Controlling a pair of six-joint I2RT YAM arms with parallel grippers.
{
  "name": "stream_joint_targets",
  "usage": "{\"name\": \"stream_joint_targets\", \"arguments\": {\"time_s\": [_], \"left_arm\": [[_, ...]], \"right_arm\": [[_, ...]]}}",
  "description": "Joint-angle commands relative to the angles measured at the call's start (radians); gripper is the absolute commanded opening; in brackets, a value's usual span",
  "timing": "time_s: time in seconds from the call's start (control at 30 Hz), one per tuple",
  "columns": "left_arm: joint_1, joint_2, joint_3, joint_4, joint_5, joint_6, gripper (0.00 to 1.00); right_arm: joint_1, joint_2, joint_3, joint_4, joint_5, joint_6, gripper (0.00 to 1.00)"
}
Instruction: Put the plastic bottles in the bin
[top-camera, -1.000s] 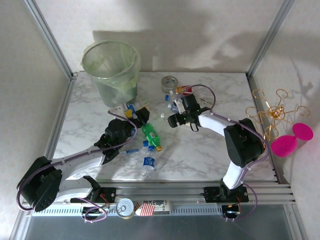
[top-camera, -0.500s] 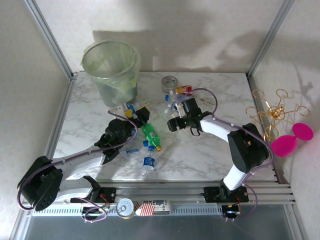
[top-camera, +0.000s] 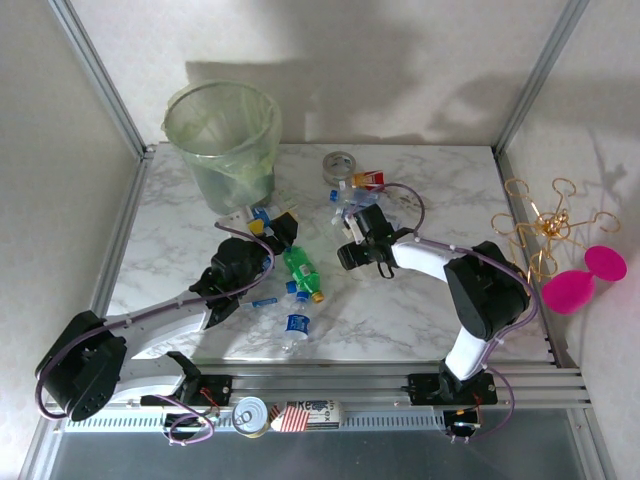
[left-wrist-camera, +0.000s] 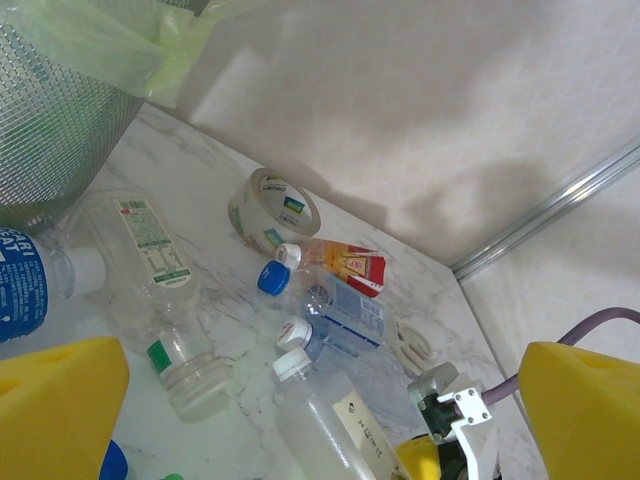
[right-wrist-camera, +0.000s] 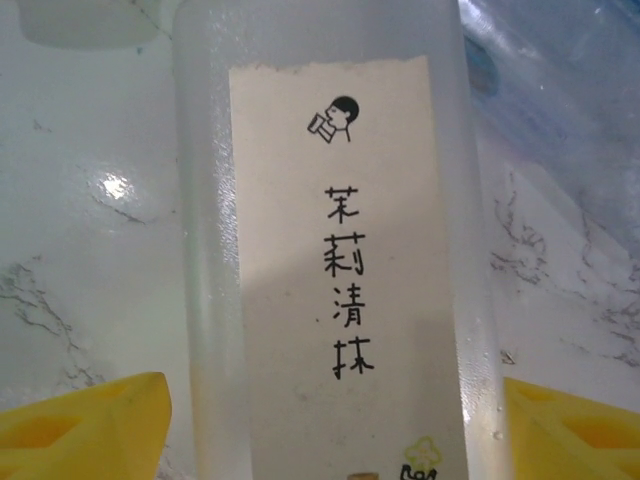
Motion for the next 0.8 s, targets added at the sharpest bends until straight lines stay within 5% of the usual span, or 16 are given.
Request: {"name": "stream_joint_targets", "arguments": {"time_s": [0.0, 0.23, 0.77], "left_arm": [[-0.001, 0.008, 0.022, 0.002, -0.004, -0.022, 0.99], [0.001, 0.015, 0.046, -0.01, 0.04, -0.049, 0.99], [-0.026, 0.105, 0.093, 0.157, 0.225, -0.219, 1.0]], "right_arm": [[0.009, 0.012, -0.013, 0.005, 0.03, -0.007, 0.74], [0.011, -0.044, -0.041, 0.054, -0.011, -0.015, 0.52], [0.049, -0.371, -0.199, 0.469, -0.273, 0.107, 0.47]]}}
